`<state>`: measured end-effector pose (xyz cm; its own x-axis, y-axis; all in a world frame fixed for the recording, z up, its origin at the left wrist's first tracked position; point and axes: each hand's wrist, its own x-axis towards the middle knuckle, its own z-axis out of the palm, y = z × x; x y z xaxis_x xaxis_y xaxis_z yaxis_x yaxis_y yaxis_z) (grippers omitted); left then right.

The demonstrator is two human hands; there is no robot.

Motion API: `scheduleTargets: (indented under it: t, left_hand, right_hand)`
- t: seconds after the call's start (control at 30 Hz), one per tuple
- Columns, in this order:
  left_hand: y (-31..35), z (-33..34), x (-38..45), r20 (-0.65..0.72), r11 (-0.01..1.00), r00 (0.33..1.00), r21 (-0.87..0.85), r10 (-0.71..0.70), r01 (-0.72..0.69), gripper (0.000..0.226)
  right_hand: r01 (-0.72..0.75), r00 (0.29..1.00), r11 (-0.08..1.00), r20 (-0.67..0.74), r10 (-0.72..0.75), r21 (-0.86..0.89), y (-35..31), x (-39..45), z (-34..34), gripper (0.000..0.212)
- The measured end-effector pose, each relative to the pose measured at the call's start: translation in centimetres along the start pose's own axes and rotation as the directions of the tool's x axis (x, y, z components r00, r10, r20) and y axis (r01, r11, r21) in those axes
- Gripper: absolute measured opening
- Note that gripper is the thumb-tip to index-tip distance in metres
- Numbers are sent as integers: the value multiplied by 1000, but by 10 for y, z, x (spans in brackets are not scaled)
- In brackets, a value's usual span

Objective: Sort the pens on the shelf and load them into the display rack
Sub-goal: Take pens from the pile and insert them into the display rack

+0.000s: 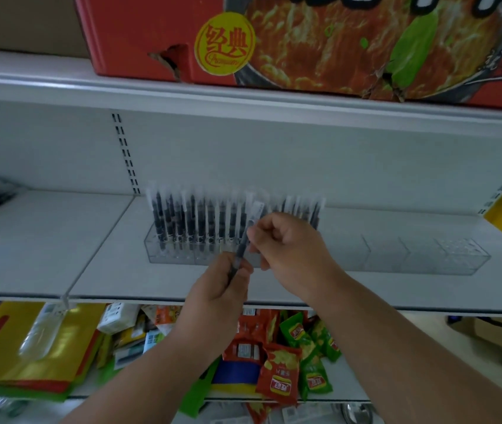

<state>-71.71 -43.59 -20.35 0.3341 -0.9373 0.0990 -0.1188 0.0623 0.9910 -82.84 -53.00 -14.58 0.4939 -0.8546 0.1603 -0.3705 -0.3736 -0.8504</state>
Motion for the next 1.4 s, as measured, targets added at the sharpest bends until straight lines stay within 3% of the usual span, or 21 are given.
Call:
scheduleTargets:
  t: [0.07, 0.2, 0.33, 0.47, 0.6, 0.7, 0.97, 1.13, 1.3, 1.4]
  left_hand:
    - [-2, -15, -2, -1, 994, 999, 103, 45, -44, 16]
    - [-3, -50, -2, 8, 945, 997, 321, 72, -71, 13]
    - [-4, -97, 6, 26, 889, 997, 451, 72, -76, 7]
    - [-18, -152, 21, -7, 671, 964, 719, 266, -180, 22]
    - [-32, -182, 37, 142, 421, 915, 853, 379, -307, 43]
    - [-39, -190, 44, 322, 325, 880, 840, 348, -435, 52]
    - [-44, -206, 57, 426, 363, 847, 771, 316, -523, 57]
    - [-43, -205, 58, 415, 382, 850, 765, 324, -519, 57]
    - [-41, -207, 59, 414, 403, 853, 755, 318, -517, 55]
    - [-42, -211, 52, 363, 468, 866, 733, 345, -494, 54]
  right_hand:
    - [-3, 1000, 1000, 28, 3, 25, -9, 3, 12, 21]
    - [-121, 992, 943, 61, 108, 310, -26, 13, 40, 21]
    - [-46, 994, 948, -77, 74, 316, -44, 28, 64, 16]
    - [138, 941, 984, -325, -93, 117, -54, 45, 83, 15]
    - [245, 906, 967, -339, -255, -74, -61, 51, 110, 17]
    - [259, 896, 949, -324, -305, -178, -62, 50, 131, 19]
    - [55, 954, 919, -252, -164, -391, -54, 52, 157, 27]
    - [0, 942, 892, -299, -151, -451, -56, 52, 169, 25]
    - [-62, 931, 922, -354, -85, -383, -63, 44, 170, 19]
    - [-24, 927, 935, -357, -111, -353, -64, 34, 167, 26]
